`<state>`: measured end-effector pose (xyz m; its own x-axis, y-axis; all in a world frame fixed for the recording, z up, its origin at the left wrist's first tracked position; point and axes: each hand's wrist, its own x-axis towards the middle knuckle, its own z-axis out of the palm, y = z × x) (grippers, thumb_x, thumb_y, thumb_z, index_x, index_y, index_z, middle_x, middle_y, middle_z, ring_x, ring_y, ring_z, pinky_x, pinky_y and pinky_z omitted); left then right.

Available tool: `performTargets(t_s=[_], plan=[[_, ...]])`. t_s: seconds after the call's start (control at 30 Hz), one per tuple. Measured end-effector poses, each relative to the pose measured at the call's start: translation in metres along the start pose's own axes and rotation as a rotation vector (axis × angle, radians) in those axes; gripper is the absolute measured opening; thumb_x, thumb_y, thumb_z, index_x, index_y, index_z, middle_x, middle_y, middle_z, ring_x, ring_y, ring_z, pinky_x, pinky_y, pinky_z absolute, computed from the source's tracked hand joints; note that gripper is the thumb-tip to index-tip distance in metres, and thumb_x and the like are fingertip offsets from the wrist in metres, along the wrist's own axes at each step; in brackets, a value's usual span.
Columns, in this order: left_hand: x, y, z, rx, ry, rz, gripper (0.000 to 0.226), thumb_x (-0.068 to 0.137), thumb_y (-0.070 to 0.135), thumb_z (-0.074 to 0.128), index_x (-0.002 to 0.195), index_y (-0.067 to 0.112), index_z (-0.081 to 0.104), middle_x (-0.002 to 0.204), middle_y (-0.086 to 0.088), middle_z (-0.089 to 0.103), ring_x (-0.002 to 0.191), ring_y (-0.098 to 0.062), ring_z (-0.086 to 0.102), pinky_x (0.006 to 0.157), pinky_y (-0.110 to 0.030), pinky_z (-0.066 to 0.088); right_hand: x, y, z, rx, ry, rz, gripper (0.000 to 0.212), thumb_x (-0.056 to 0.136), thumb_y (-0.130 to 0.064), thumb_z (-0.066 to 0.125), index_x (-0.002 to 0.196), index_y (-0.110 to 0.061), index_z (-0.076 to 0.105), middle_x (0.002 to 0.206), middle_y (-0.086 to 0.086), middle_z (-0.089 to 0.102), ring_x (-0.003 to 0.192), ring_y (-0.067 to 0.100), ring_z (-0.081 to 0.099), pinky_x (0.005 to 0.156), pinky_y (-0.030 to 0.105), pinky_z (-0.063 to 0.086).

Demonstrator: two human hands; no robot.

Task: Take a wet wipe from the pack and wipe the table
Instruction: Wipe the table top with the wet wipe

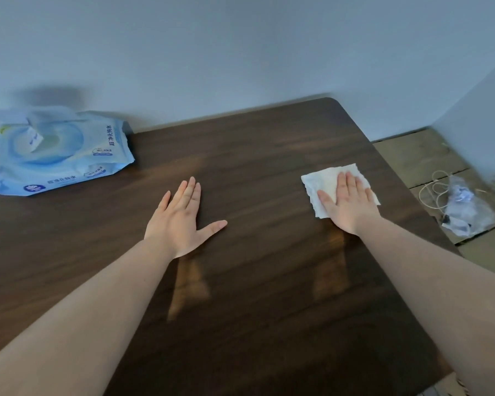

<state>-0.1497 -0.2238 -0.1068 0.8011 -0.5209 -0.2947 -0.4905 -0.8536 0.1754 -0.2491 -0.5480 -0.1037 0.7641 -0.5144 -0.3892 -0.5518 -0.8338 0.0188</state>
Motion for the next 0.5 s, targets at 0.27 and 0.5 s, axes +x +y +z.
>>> performTargets(t_s=[0.27,0.5], plan=[[-0.122,-0.1,0.009,0.001,0.003,-0.339,0.103,0.075,0.081,0.011,0.149,0.013,-0.008,0.159,-0.003,-0.013,0.145,-0.016,-0.01,0.119,-0.039,0.002,-0.047,-0.103,0.009,-0.128,-0.085,-0.362,0.079,0.091,-0.064,0.007,0.148,-0.016,-0.018,0.159,0.004,-0.02,0.145,0.018,-0.019,0.118,0.04,-0.01],[-0.233,-0.195,0.026,-0.122,0.028,-0.73,0.124,0.061,0.09,0.021,0.149,0.008,-0.007,0.159,-0.01,-0.011,0.146,-0.024,-0.009,0.118,-0.045,0.004,-0.104,-0.249,0.031,-0.223,-0.111,-0.74,0.079,0.091,-0.065,0.008,0.148,-0.017,-0.02,0.157,0.002,-0.024,0.143,0.017,-0.023,0.117,0.038,-0.013]])
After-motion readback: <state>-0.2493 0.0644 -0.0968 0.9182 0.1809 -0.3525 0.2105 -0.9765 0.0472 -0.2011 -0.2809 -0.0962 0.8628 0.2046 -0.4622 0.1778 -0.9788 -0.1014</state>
